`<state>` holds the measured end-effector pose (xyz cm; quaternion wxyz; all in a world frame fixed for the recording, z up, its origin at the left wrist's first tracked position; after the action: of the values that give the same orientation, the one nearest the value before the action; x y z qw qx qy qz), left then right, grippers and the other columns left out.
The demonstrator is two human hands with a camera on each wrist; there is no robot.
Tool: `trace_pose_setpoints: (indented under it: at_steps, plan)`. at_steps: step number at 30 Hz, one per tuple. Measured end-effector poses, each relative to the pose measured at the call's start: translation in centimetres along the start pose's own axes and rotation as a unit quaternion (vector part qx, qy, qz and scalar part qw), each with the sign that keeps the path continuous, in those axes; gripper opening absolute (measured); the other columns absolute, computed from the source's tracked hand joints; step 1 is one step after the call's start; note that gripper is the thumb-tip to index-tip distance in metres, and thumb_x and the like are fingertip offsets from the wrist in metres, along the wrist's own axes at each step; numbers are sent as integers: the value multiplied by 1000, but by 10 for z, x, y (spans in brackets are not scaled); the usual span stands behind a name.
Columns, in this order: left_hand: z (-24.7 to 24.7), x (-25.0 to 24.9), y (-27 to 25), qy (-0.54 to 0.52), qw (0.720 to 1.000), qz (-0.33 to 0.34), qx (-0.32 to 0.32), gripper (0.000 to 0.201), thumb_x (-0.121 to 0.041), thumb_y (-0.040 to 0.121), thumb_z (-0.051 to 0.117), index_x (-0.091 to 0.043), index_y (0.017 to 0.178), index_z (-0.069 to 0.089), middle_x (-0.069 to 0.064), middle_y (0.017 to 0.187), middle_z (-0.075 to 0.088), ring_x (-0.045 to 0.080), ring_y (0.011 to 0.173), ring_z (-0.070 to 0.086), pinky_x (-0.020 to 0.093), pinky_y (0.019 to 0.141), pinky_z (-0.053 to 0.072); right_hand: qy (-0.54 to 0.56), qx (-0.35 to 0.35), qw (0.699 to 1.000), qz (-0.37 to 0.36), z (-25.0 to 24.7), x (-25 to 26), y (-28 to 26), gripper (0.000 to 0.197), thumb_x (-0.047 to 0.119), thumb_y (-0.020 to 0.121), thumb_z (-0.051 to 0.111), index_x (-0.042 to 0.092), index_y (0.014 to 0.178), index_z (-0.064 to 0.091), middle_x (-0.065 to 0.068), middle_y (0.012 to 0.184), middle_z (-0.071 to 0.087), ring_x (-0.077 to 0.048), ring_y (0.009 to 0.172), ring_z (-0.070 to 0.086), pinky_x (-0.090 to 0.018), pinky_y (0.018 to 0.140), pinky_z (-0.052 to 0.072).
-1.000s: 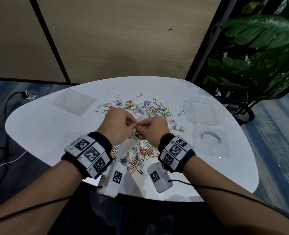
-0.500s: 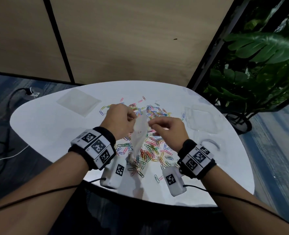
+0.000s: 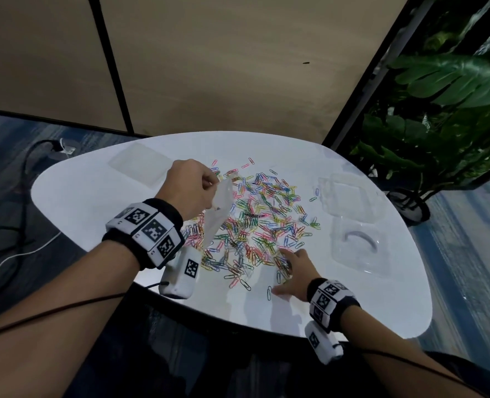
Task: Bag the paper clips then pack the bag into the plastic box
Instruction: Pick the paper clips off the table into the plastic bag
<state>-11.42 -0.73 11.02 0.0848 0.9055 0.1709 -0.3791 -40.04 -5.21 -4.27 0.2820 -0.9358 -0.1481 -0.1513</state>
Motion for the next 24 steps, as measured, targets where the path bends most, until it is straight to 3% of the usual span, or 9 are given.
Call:
trace_pose_setpoints:
  at_steps: [3,6,9,12,15,17,20,22,24]
  plan:
    - [-2,4,1,18,1000,5,3,12,-10,90,70,-5,96,79,12,83,76,26,63,75,35,73,64,1,-23,1000,-3,0,13,11,95,34,72,83,24,150,29,-9,140,28,-26,120,50,-33,104,45]
    - [-1,6,3,31,999,4,8,12,-13,90,71,-7,95,79,11,82,76,25,59,74,27,68,61,-27,-53,997,-42,4,24,17,80,24,82,74,28,149,31,-9,145,23,-28,119,52,-35,105,46]
    - [2,6,5,35,999,11,17,12,-10,90,69,-7,96,78,12,84,76,25,59,74,28,68,60,-93,-97,987,-94,9,26,27,54,9,86,64,24,137,52,-10,148,33,-30,123,50,-39,103,47]
    - [8,3,6,42,999,20,25,13,-8,90,67,-7,96,79,10,84,76,24,59,74,28,66,60,-160,-124,972,-119,9,25,32,25,1,88,57,11,108,69,-10,109,62,-24,95,61,-27,79,50]
    - [15,2,6,48,998,25,37,13,-8,91,66,-9,97,78,7,84,76,21,55,74,27,64,61,-196,-137,964,-112,1,23,31,17,-2,89,53,7,84,66,-9,88,65,-19,72,53,-24,65,41]
    - [19,2,6,51,998,26,42,13,-9,90,67,-9,97,78,6,81,75,19,54,73,28,66,61,-156,-142,975,-75,-9,20,32,22,-3,86,51,7,71,62,-9,78,63,-21,68,55,-25,62,42]
    - [22,0,5,53,997,27,47,12,-10,90,67,-10,96,78,5,80,74,17,53,73,25,65,59,-18,-157,987,12,-33,11,32,22,5,79,57,8,60,69,-9,62,66,-23,56,57,-22,60,50]
    - [24,-3,4,58,996,32,52,13,-10,91,66,-10,96,78,6,80,75,18,54,73,26,67,60,124,-168,976,63,-48,5,32,16,13,76,69,10,61,74,-10,62,69,-23,57,63,-23,61,55]
    - [26,-6,4,58,996,34,58,14,-9,91,65,-8,97,78,8,81,76,19,57,73,31,71,62,291,-153,941,84,-60,11,26,10,21,73,80,12,68,78,-8,75,76,-20,74,73,-26,75,60]
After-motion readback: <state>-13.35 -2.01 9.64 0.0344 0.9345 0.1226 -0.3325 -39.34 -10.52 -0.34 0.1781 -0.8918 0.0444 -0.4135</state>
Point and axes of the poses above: each hand's wrist, its own y-axis towards the middle knuckle, its own z-axis out of the palm, x = y × z, the point moved 1 cm from there along y, towards the middle knuckle
